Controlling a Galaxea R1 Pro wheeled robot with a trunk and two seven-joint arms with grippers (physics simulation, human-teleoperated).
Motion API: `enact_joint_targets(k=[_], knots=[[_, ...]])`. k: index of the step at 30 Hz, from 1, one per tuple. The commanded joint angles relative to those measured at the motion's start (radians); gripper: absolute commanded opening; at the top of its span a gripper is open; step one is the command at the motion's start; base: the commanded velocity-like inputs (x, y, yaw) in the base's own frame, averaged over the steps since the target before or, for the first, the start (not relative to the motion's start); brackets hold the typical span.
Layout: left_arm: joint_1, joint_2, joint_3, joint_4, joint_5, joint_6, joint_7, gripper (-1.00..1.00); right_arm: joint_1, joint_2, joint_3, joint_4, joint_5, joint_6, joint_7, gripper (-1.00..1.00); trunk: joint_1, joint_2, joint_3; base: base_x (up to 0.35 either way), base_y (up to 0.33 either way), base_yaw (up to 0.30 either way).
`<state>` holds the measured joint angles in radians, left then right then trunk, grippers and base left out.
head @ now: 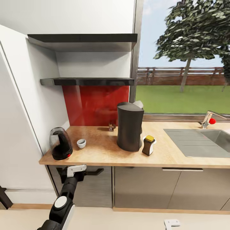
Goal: Set up a coffee station on the kitchen countertop: keep the coffee maker on the countertop, move the bottle of coffee from the kitchen shelf to the counter next to the coffee maker, place a paper coffee filter on top of the coffee maker, put the saucer next to the coffee maker with the coffee cup on the saucer, and place the electric kettle next to the coffee maker.
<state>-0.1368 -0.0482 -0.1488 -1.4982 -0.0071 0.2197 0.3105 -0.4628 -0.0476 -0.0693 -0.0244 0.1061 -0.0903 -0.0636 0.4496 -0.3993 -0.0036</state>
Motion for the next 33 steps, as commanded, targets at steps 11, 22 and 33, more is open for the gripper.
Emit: enact_joint_targets(k=[11, 22, 33], knots=[[-0.095, -0.006, -0.159, -0.034, -0.002, 0.103, 0.253, 1.00, 0.000, 0.000, -0.007, 0.001, 0.010, -0.003, -0.004, 1.00, 0.000, -0.001, 0.000, 0.000, 0.000, 0.083], [-0.133, -0.019, -0.242, -0.033, -0.050, 0.201, 0.415, 1.00, 0.000, 0.000, -0.007, 0.001, 0.009, -0.003, -0.004, 1.00, 0.000, -0.001, 0.000, 0.000, 0.000, 0.209], [-0.126, -0.012, -0.235, -0.019, -0.055, 0.210, 0.427, 1.00, 0.000, 0.000, -0.007, 0.000, 0.009, -0.003, -0.004, 1.00, 0.000, -0.001, -0.004, 0.000, 0.000, 0.093]])
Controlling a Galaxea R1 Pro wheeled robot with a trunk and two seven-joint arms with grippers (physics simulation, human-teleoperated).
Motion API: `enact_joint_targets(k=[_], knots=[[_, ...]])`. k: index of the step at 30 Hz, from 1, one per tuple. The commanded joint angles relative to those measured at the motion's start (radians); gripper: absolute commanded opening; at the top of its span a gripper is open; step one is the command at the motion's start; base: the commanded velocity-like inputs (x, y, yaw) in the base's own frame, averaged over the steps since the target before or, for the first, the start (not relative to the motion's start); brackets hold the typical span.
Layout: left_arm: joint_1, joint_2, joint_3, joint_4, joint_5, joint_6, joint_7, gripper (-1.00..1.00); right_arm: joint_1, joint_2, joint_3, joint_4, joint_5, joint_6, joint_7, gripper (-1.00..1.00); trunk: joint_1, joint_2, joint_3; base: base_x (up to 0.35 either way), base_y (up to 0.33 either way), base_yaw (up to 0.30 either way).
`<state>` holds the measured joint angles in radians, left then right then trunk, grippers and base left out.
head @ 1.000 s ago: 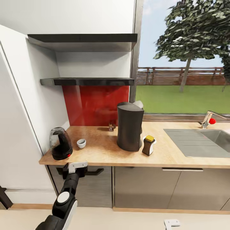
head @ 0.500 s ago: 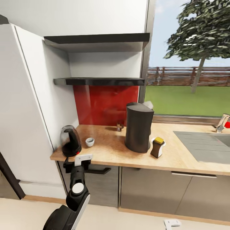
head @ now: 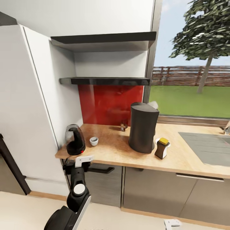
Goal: Set up a coffee station on the kitchen countertop: keep the coffee maker on the countertop, move the bottle of coffee from the kitchen shelf to the counter next to the coffee maker, place a paper coffee filter on top of the coffee maker, put the saucer next to the coffee maker with the coffee cup on the saucer, and place the electric kettle next to the coffee maker.
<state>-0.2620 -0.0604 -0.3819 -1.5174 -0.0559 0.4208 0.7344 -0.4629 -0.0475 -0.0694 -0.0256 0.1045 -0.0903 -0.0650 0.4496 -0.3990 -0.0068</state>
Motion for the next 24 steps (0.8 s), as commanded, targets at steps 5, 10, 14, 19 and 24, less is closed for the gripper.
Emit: enact_joint_targets(k=[5, 10, 14, 19, 24], knots=[[0.005, 0.002, -0.001, 0.002, -0.006, 0.007, 0.004, 1.00, 0.000, -0.001, -0.007, 0.001, 0.011, -0.003, -0.003, 1.00, 0.000, -0.001, -0.005, 0.000, 0.000, 0.222], [0.005, 0.002, -0.010, 0.002, -0.009, 0.005, 0.005, 1.00, 0.000, -0.003, -0.007, 0.001, 0.010, -0.003, -0.002, 1.00, 0.000, -0.001, -0.008, 0.000, 0.000, 0.179], [0.003, 0.001, -0.006, 0.003, -0.014, 0.009, 0.005, 1.00, 0.000, -0.010, -0.007, 0.002, 0.011, -0.001, 0.003, 1.00, 0.000, -0.001, -0.009, 0.000, 0.000, 0.043], [-0.029, -0.001, 0.010, 0.052, -0.016, 0.012, 0.005, 1.00, 0.065, -0.040, -0.007, 0.004, 0.012, 0.001, 0.093, 1.00, 0.000, -0.001, -0.009, 0.000, 0.000, 0.007], [-0.069, 0.000, 0.053, 0.069, -0.015, 0.015, 0.001, 1.00, 0.212, -0.135, -0.007, 0.004, 0.011, -0.001, 0.294, 1.00, 0.000, -0.001, -0.009, 0.000, 0.000, 0.000]])
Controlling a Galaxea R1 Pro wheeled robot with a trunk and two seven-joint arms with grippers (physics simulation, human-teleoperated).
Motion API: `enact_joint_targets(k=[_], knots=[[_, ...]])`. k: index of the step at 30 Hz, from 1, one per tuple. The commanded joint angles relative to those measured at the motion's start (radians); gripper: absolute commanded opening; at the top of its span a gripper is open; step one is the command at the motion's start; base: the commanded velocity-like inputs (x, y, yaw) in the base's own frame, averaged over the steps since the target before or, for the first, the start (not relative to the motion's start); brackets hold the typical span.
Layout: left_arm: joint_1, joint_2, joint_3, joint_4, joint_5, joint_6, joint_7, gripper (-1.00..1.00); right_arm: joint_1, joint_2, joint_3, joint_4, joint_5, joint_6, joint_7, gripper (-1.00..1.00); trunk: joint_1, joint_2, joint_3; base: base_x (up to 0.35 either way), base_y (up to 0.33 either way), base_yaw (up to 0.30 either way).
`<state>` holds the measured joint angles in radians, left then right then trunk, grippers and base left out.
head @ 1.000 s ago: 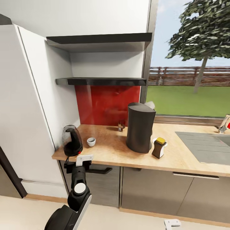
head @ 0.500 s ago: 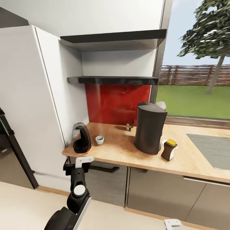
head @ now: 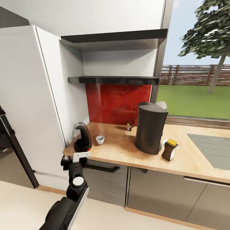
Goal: Set up a coffee station on the kitchen countertop: keep the coffee maker on the countertop, move the bottle of coffee from the kitchen shelf to the counter next to the coffee maker, place a paper coffee filter on top of the coffee maker, put the saucer next to the coffee maker with the coffee cup on the saucer, and place the electric kettle next to the coffee maker.
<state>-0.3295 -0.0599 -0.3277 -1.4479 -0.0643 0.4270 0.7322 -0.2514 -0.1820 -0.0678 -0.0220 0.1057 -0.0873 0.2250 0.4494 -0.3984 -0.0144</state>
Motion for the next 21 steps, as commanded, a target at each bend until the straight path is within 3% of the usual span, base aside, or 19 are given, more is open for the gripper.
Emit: enact_joint_targets(k=[1, 5, 8, 10, 14, 16, 21], knots=[[-0.011, 0.000, 0.005, 0.003, -0.006, 0.009, 0.002, 1.00, 0.026, -0.008, -0.009, 0.001, 0.009, -0.004, 0.031, 1.00, 0.001, -0.002, -0.001, 0.000, 0.000, 0.000], [-0.061, 0.002, 0.025, 0.038, -0.006, 0.021, 0.001, 1.00, 0.104, -0.020, -0.011, 0.001, 0.005, -0.006, 0.105, 1.00, 0.001, -0.002, -0.001, 0.000, 0.000, 0.000], [-0.087, 0.003, 0.052, 0.052, -0.006, 0.042, -0.001, 1.00, 0.130, -0.021, -0.014, 0.000, 0.002, -0.007, 0.135, 1.00, 0.001, -0.002, -0.001, 0.000, 0.000, 0.000], [-0.096, 0.004, 0.070, 0.056, -0.005, 0.049, -0.004, 1.00, 0.141, -0.022, -0.016, 0.000, -0.022, -0.007, 0.143, 1.00, 0.001, -0.002, -0.001, 0.000, 0.000, 0.000], [-0.111, 0.002, 0.085, 0.059, -0.003, 0.056, -0.008, 1.00, 0.164, -0.022, -0.016, 0.000, -0.187, -0.006, 0.149, 1.00, 0.001, -0.002, -0.001, 0.000, 0.000, 0.000], [-0.112, 0.001, 0.084, 0.059, -0.003, 0.057, -0.009, 1.00, 0.168, -0.019, -0.015, 0.000, -0.245, -0.005, 0.148, 1.00, 0.001, -0.002, -0.001, 0.000, 0.000, 0.000], [-0.112, -0.003, 0.083, 0.060, -0.001, 0.058, -0.011, 1.00, 0.172, -0.011, -0.011, -0.002, -0.296, -0.004, 0.145, 1.00, 0.001, -0.002, -0.001, 0.000, 0.000, 0.000]])
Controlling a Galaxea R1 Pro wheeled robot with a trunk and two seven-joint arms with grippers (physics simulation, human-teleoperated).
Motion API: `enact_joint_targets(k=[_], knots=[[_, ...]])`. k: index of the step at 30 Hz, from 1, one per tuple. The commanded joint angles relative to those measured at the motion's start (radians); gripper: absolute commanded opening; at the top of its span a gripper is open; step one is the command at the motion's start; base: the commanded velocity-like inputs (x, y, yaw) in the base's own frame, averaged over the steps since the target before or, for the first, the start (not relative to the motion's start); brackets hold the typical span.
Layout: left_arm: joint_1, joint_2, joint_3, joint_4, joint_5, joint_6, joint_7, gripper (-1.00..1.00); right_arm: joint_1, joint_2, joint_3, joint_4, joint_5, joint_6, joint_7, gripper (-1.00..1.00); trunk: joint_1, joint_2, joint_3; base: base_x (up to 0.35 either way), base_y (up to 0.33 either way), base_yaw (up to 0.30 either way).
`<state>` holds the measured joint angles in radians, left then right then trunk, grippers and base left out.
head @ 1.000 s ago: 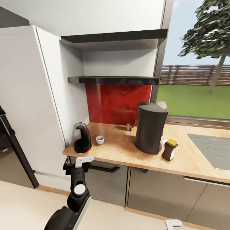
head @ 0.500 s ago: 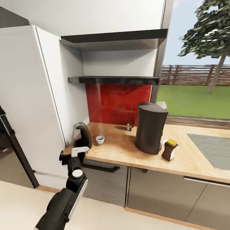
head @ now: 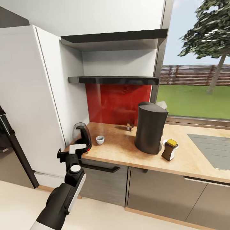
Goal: Set up a coffee station on the kitchen countertop: keep the coffee maker on the countertop, move the bottle of coffee from the kitchen shelf to the counter next to the coffee maker, place a paper coffee filter on top of the coffee maker, put the saucer next to the coffee maker with the coffee cup on the saucer, and place the electric kettle next to the coffee maker.
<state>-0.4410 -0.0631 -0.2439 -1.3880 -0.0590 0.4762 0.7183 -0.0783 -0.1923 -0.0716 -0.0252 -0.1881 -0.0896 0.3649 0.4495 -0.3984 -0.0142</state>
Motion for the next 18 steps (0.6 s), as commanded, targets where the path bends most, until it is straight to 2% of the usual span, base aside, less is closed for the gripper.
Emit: enact_joint_targets(k=[1, 9, 18], knots=[[-0.001, 0.000, -0.001, 0.000, -0.006, 0.008, 0.001, 1.00, 0.000, 0.001, -0.006, 0.001, -0.006, -0.001, 0.005, 1.00, 0.001, -0.002, -0.002, 0.000, 0.000, 0.000], [0.007, -0.002, 0.000, 0.000, -0.001, 0.007, -0.001, 1.00, 0.000, -0.004, -0.004, -0.001, -0.014, -0.001, 0.005, 1.00, 0.001, -0.002, -0.002, 0.000, 0.000, -0.023], [0.011, -0.001, -0.008, 0.008, -0.002, 0.005, -0.005, 1.00, 0.000, -0.003, -0.005, -0.002, -0.016, -0.001, 0.005, 1.00, 0.001, -0.002, -0.002, 0.000, 0.000, -0.231]])
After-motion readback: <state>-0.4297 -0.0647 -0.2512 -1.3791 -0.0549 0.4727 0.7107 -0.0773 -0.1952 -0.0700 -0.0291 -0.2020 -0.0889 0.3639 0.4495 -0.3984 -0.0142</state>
